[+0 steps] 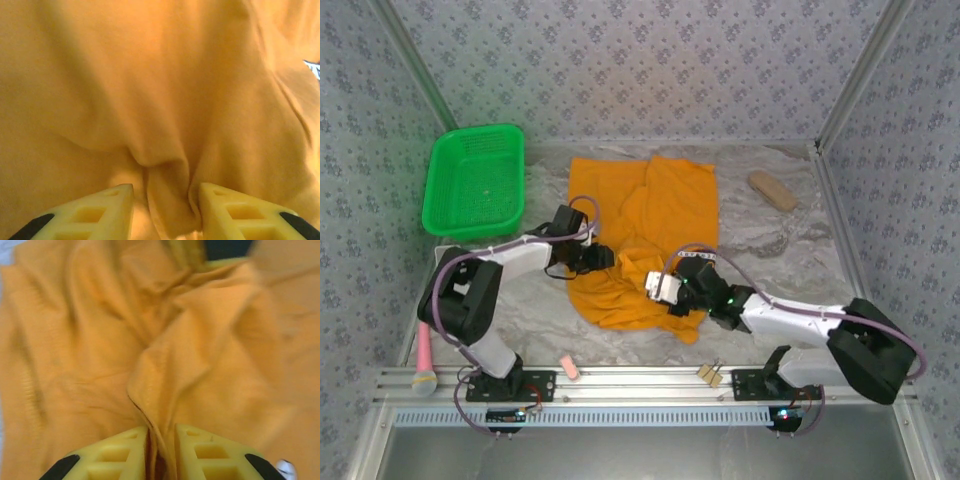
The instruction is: Fold the inside-out t-shirt
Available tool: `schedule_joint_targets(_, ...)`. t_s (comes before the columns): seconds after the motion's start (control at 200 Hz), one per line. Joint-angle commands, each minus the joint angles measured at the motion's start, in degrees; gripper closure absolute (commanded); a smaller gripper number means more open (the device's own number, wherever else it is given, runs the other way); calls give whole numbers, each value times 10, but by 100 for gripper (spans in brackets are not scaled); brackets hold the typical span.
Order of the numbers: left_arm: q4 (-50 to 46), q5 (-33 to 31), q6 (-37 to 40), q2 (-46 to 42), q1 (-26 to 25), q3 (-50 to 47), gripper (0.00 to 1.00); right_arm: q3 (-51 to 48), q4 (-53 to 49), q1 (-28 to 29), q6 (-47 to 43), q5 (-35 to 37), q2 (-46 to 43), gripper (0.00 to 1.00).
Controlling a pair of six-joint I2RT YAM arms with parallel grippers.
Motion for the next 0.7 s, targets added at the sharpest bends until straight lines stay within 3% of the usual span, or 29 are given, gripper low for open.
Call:
schedule_joint_targets(0.0, -42, -14, 48, -81, -22, -5, 61, 32, -32, -41, 20, 15, -27, 84)
schedule_joint_targets(0.1, -42, -19, 85, -112, -64, -8, 61, 21, 18, -99, 101, -22, -29, 92)
schedule_joint_targets(0.23, 12, -23, 81, -113, -95, -7, 61, -15, 115, -157, 200, -82, -25, 86)
schedule_joint_targets(0.355, 59, -60, 92, -75, -119, 15, 56, -20, 104, -163, 182, -95, -23, 84)
schedule_joint_targets(0.49, 31, -181, 145, -7, -157, 78, 55, -32, 99, -168, 182, -84, -33, 83)
schedule_joint_targets(0.6, 19, -182, 163, 53, -164, 126, 55, -35, 93, -170, 180, -92, -53, 81)
schedule_joint_targets(0.7, 7, -190, 165, 90, -167, 160, 59, -32, 82, -169, 168, -97, -56, 72)
